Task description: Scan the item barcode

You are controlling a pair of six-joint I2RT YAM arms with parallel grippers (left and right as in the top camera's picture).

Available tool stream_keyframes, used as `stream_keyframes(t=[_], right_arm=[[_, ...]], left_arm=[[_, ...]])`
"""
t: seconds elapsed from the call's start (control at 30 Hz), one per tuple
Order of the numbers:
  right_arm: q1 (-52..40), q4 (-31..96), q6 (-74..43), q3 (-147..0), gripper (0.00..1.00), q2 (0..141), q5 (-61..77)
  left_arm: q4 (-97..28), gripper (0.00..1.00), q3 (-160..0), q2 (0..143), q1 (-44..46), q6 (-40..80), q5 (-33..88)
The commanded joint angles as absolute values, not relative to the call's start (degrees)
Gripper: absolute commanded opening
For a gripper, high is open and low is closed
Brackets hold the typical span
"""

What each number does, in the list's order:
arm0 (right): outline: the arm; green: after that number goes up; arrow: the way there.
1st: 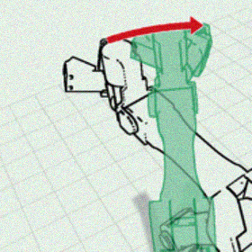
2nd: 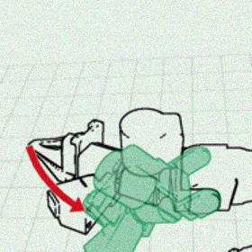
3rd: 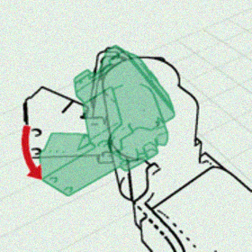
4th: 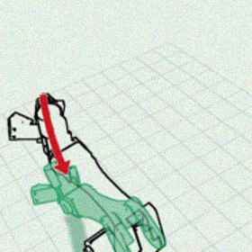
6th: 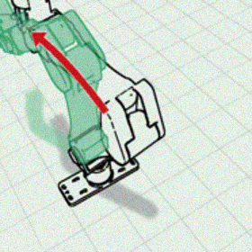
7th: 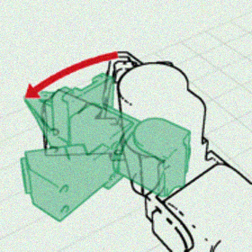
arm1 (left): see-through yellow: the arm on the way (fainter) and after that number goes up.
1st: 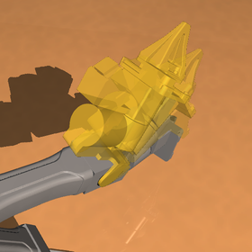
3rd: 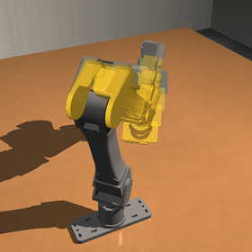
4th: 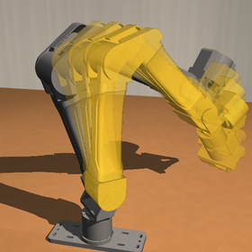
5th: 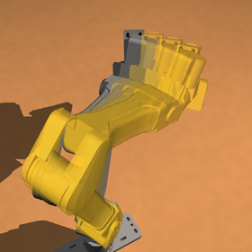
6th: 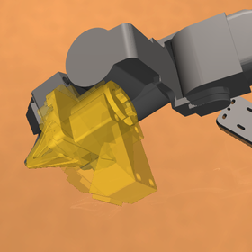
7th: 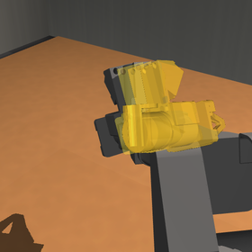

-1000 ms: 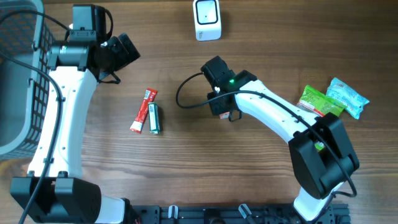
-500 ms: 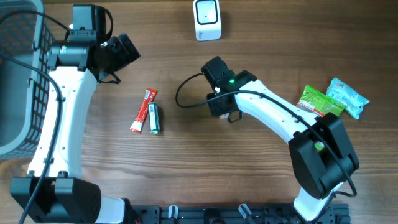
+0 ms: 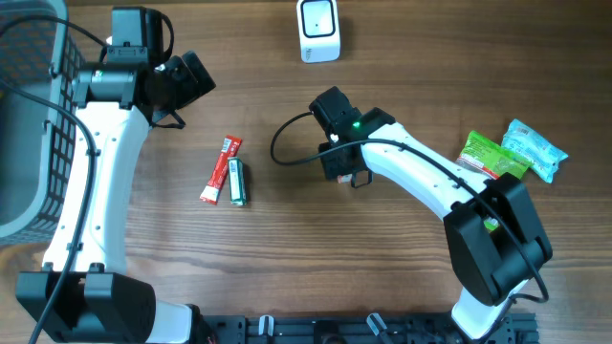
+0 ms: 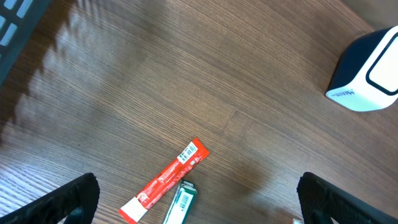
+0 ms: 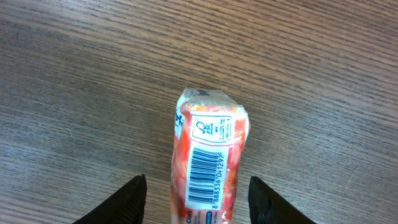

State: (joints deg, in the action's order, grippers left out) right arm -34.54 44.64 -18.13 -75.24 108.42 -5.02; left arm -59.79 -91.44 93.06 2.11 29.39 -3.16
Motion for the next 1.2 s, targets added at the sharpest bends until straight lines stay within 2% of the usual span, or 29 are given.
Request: stream_keyframes(t=[0.0, 0.17, 0.2, 0.23, 0.3, 0.43, 0.47, 0.5, 0.53, 0.57, 0.8, 0.83, 0.87, 1.0, 1.03, 1.1, 1.17], right_arm=[[-34.41, 44.71, -19.88, -75.24, 0.54, 108.62, -6.48], [-34.44, 44.56, -22.61, -75.24, 0.54, 110.78, -6.63], [-34.44, 44.38, -22.61, -75.22, 0.45, 111.31, -6.63], [-34.44, 44.18, -22.68, -75.22, 0.29, 111.68, -6.63], [-34.41, 43.92, -22.63, -75.24, 0.22, 111.66, -6.63], [-34.41, 43.97, -22.50, -75.24, 0.22, 111.66, -6.66], [-34.41, 43.90, -22.50, -75.24, 0.26, 111.66, -6.66], [-34.41, 43.68, -22.46, -75.24, 0.37, 111.66, -6.68], [-34.41, 43.40, -22.50, -75.24, 0.43, 111.66, -6.83], [-34.41, 43.16, -22.48, -75.24, 0.45, 111.66, -6.85], [-34.44, 45.71, -22.63, -75.24, 0.44, 111.66, -6.81], [-34.41, 45.71, -22.65, -75.24, 0.43, 111.68, -6.81], [-34.44, 45.67, -22.68, -75.24, 0.36, 111.66, -6.81], [-34.41, 45.28, -22.68, -75.24, 0.31, 111.66, -6.81], [-34.41, 45.17, -22.61, -75.24, 0.32, 111.66, -6.83], [-34.41, 44.91, -22.61, -75.24, 0.43, 111.66, -6.81], [-34.41, 44.16, -22.50, -75.24, 0.46, 111.66, -6.83]], left_arm=[[-59.66, 1.00, -91.11, 92.79, 1.85, 29.15, -3.29], [-59.66, 1.00, -91.11, 92.79, 1.85, 29.15, -3.31], [-59.66, 1.00, -91.11, 92.79, 1.85, 29.15, -3.31], [-59.66, 1.00, -91.11, 92.79, 1.85, 29.15, -3.31], [-59.66, 1.00, -91.11, 92.79, 1.85, 29.15, -3.31], [-59.66, 1.00, -91.11, 92.79, 1.85, 29.15, -3.29], [-59.66, 1.00, -91.11, 92.79, 1.85, 29.15, -3.31], [-59.66, 1.00, -91.11, 92.79, 1.85, 29.15, -3.31], [-59.66, 1.00, -91.11, 92.79, 1.85, 29.15, -3.29], [-59.66, 1.00, -91.11, 92.79, 1.85, 29.15, -3.29], [-59.66, 1.00, -91.11, 92.79, 1.85, 29.15, -3.29], [-59.66, 1.00, -91.11, 92.79, 1.85, 29.15, -3.29], [-59.66, 1.00, -91.11, 92.79, 1.85, 29.15, -3.29], [-59.66, 1.00, -91.11, 92.79, 1.85, 29.15, -3.29], [-59.66, 1.00, -91.11, 92.79, 1.85, 29.15, -3.31], [-59.66, 1.00, -91.11, 92.79, 1.85, 29.15, -3.29], [-59.66, 1.00, -91.11, 92.79, 1.85, 29.15, -3.31]])
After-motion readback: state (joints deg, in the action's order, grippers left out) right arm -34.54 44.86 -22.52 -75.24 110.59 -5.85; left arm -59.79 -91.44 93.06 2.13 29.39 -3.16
